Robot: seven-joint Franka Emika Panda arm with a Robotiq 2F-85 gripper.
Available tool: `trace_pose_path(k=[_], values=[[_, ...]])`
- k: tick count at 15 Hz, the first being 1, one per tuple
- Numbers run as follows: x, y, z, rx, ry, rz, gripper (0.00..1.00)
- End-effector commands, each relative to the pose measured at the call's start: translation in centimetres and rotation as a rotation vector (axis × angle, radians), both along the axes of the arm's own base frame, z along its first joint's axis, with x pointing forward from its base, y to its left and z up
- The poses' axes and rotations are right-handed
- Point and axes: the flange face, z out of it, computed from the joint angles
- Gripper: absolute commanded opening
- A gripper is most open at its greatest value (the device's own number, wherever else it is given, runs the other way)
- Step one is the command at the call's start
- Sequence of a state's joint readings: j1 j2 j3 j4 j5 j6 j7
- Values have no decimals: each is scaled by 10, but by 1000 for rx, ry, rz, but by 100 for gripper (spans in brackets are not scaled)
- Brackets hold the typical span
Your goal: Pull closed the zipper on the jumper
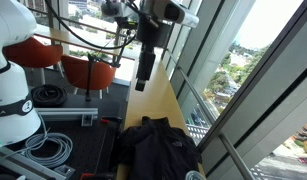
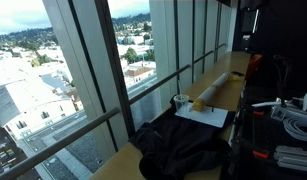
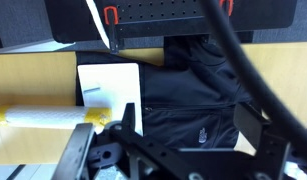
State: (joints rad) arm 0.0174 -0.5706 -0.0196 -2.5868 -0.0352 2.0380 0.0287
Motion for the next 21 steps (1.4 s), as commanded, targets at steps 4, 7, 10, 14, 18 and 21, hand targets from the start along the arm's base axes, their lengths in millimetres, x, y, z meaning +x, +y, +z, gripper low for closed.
trace_pose_path(k=[4,7,10,14,18,21], values=[[24,-6,-63,0,-115,66,100],[41,-13,-91,10,-168,99,100],[60,-21,-117,19,-209,127,100],[83,-19,-148,38,-257,157,100],[107,-16,-178,70,-262,153,100],[125,-22,-202,89,-243,136,100]])
